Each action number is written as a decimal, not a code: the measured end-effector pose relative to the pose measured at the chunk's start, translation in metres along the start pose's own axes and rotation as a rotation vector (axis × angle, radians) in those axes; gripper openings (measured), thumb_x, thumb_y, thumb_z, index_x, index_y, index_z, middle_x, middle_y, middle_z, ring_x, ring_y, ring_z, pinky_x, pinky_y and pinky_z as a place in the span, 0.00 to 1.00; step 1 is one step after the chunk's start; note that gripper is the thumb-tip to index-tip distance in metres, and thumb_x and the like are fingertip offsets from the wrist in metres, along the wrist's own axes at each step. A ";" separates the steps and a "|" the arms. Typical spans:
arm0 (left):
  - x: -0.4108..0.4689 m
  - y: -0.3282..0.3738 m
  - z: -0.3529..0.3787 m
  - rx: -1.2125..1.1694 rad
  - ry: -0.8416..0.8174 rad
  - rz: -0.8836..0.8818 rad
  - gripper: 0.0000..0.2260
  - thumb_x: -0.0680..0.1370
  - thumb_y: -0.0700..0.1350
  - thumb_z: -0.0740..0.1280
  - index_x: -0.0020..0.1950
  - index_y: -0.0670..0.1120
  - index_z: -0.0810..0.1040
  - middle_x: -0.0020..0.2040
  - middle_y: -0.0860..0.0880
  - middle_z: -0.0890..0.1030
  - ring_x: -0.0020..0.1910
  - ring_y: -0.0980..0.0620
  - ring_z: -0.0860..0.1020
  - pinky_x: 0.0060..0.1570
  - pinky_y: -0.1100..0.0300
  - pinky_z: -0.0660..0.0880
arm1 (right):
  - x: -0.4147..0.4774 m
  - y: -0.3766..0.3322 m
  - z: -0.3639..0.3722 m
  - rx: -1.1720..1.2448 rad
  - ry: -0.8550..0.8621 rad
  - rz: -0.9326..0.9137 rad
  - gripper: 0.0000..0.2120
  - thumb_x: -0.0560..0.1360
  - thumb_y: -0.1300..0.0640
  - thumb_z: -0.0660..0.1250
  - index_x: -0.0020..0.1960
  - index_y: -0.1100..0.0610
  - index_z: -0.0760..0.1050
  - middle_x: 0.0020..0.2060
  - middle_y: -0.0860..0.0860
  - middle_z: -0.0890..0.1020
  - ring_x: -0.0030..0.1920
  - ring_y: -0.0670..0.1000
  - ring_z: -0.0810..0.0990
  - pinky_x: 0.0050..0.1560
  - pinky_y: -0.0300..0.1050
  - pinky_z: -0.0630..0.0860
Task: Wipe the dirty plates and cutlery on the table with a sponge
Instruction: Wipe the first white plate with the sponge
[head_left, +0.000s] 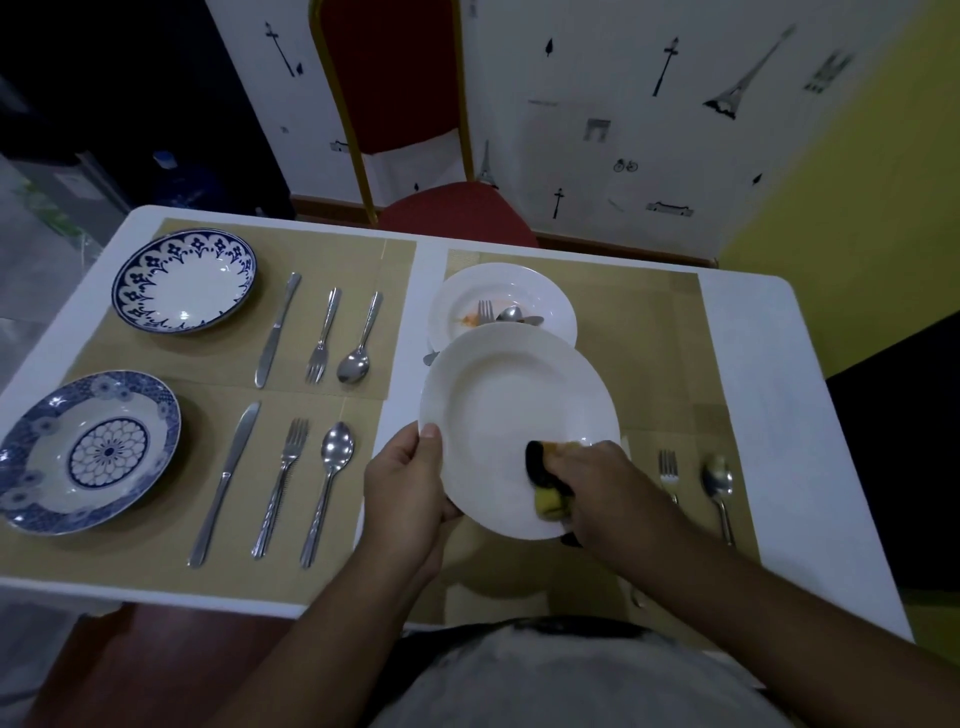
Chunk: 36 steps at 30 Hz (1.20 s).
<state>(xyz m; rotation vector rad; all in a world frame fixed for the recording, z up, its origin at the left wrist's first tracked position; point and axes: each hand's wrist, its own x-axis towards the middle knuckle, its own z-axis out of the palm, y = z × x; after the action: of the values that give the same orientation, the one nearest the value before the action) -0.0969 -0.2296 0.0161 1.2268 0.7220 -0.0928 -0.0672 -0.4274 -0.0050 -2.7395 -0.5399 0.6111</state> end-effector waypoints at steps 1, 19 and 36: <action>0.000 -0.001 0.003 0.001 0.000 0.002 0.12 0.84 0.46 0.61 0.52 0.43 0.83 0.43 0.43 0.82 0.39 0.46 0.78 0.38 0.50 0.77 | -0.002 -0.007 0.000 0.112 0.006 0.028 0.19 0.63 0.62 0.72 0.53 0.53 0.75 0.47 0.50 0.77 0.48 0.54 0.75 0.45 0.49 0.77; -0.005 0.008 0.003 -0.034 -0.010 -0.060 0.12 0.84 0.45 0.62 0.48 0.46 0.84 0.44 0.44 0.86 0.42 0.43 0.81 0.47 0.39 0.79 | -0.013 -0.044 -0.009 0.337 -0.015 -0.067 0.16 0.73 0.66 0.61 0.58 0.55 0.76 0.49 0.53 0.80 0.48 0.55 0.78 0.49 0.51 0.77; 0.009 0.016 -0.006 -0.019 -0.108 -0.101 0.11 0.84 0.46 0.61 0.57 0.44 0.82 0.47 0.44 0.87 0.43 0.43 0.85 0.38 0.46 0.82 | 0.004 -0.053 -0.021 0.564 0.060 -0.335 0.17 0.79 0.57 0.57 0.63 0.44 0.74 0.51 0.44 0.80 0.49 0.40 0.78 0.51 0.35 0.76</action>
<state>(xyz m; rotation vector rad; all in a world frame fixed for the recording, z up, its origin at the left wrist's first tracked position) -0.0857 -0.2159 0.0231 1.1583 0.6890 -0.2328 -0.0699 -0.3823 0.0298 -2.0754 -0.6723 0.4993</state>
